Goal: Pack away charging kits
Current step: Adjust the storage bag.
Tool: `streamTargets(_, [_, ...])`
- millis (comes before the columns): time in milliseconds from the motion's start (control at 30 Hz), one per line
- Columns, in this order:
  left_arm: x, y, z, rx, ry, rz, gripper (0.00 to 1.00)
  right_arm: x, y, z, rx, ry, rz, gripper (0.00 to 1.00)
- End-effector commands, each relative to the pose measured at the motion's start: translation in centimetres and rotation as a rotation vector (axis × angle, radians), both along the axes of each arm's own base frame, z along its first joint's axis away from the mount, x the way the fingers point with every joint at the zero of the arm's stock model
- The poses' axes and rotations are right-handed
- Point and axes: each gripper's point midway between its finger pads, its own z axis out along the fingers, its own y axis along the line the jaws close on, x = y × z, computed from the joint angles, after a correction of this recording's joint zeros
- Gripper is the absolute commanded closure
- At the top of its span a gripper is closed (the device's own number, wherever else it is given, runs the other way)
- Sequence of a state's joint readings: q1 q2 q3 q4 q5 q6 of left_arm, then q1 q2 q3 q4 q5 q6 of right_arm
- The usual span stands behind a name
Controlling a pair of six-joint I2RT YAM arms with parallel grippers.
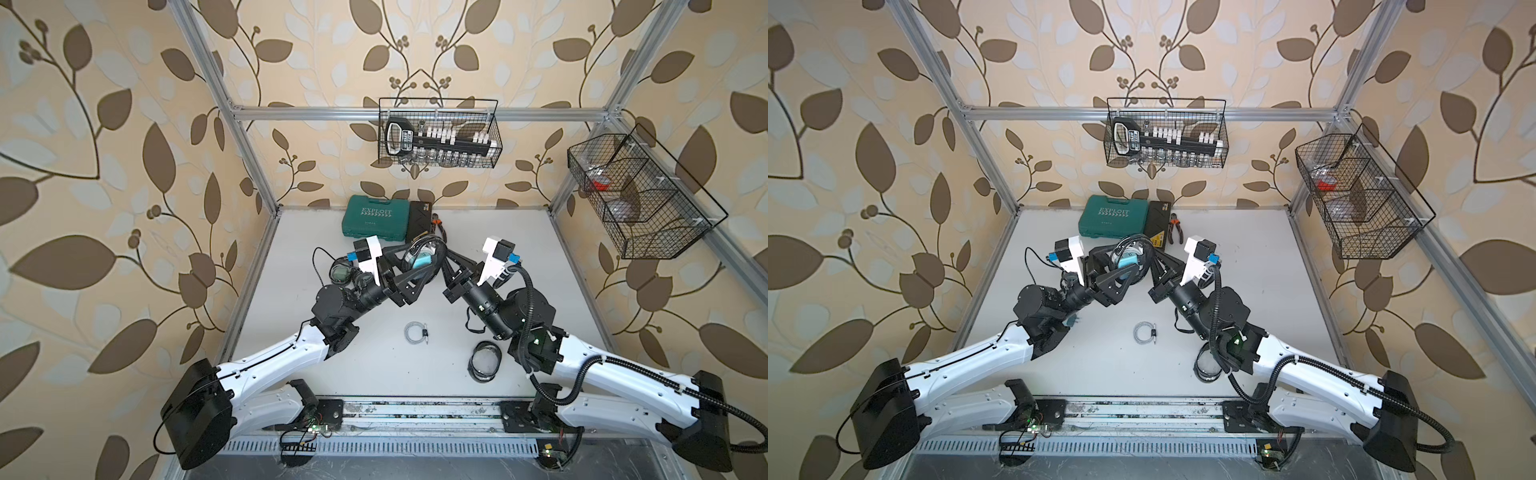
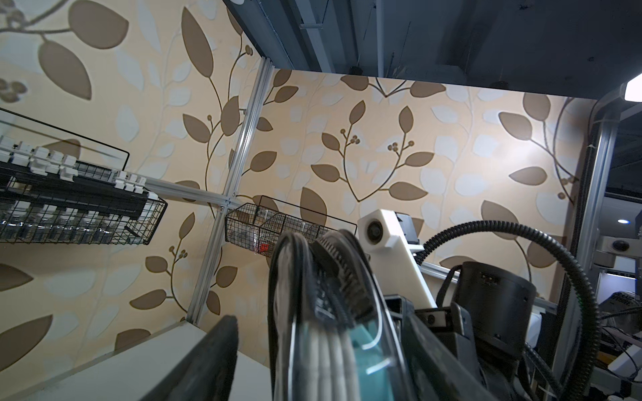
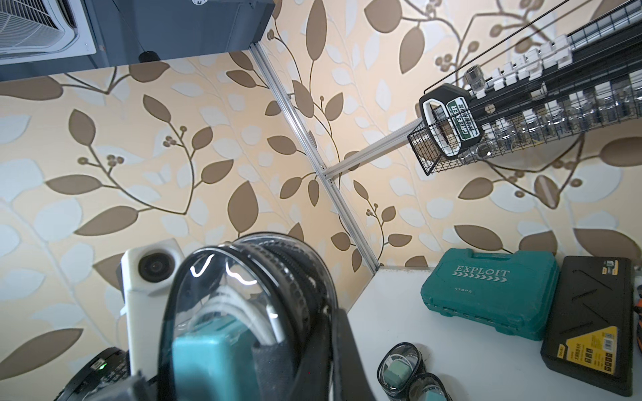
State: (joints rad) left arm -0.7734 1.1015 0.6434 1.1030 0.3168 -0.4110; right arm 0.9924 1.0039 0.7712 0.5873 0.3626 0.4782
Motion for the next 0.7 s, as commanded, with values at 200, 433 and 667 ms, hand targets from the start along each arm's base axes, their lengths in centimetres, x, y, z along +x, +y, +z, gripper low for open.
streamTargets(200, [-2.1, 1.5, 0.9, -0.078, -0.094, -0.012, 0.26, -0.6, 0.0, 2.4, 0.053, -0.042, 0.027, 1.0])
streamTargets(433, [-2.2, 1.2, 1.0, -0.069, -0.102, -0.025, 0.32, -0.5, 0.5, 2.3, 0.045, -0.035, 0.035, 1.0])
streamTargets(667, [-1.8, 0.7, 1.2, -0.046, -0.078, -0.025, 0.82, -0.6, 0.9, 2.1, 0.014, -0.042, 0.048, 1.0])
